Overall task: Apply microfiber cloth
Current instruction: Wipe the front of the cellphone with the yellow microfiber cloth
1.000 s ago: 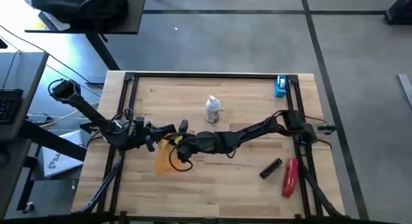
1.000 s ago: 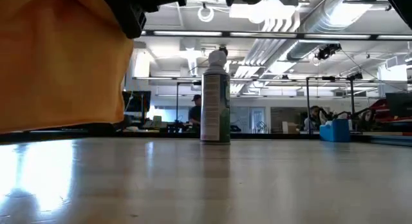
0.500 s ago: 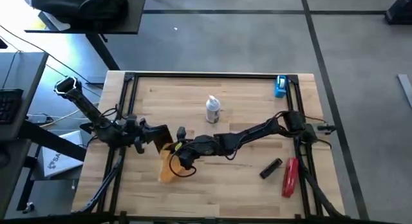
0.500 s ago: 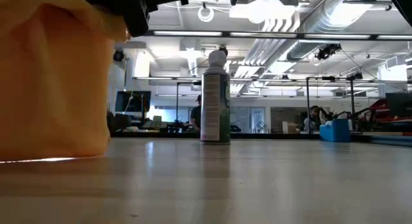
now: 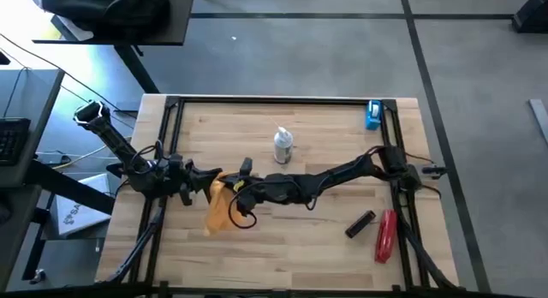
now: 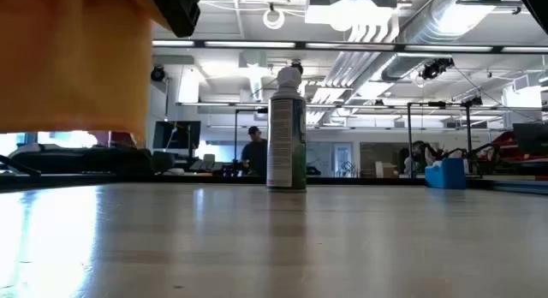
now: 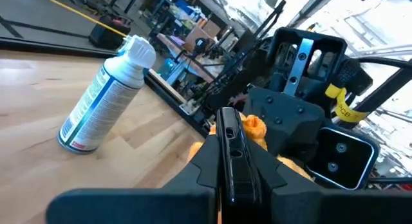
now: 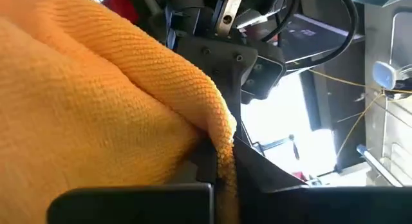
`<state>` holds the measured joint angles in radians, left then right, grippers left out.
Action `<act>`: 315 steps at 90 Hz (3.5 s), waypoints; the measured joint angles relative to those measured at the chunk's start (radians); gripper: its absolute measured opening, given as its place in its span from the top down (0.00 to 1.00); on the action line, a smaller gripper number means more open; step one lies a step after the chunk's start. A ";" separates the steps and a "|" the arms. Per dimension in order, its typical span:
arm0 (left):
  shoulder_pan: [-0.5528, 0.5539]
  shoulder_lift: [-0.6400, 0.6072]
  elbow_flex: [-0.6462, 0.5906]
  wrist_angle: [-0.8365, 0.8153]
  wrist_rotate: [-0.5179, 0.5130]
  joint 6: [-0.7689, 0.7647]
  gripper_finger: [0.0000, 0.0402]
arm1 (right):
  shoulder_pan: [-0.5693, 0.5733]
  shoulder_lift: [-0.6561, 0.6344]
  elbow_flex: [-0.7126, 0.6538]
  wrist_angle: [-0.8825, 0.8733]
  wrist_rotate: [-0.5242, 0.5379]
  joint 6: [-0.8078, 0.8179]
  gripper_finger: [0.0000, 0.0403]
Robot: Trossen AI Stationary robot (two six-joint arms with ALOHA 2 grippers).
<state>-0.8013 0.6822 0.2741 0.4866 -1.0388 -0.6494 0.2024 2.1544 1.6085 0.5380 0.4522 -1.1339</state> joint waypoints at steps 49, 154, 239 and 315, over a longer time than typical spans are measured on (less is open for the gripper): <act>0.019 -0.109 0.022 0.005 0.018 0.112 0.97 | 0.005 -0.002 0.001 -0.214 -0.335 0.375 1.00; 0.175 -0.013 0.027 0.074 0.083 0.014 0.97 | -0.038 0.048 0.101 -0.078 -0.206 0.149 1.00; 0.172 -0.076 0.027 0.250 0.055 0.206 0.97 | -0.030 0.041 0.098 0.048 -0.099 -0.015 1.00; 0.122 -0.251 0.029 0.212 -0.019 0.394 0.97 | 0.022 -0.008 0.096 -0.170 -0.275 0.131 1.00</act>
<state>-0.6796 0.4313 0.3027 0.6988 -1.0580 -0.2551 0.2242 2.1468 1.7046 0.3679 0.1770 -1.0033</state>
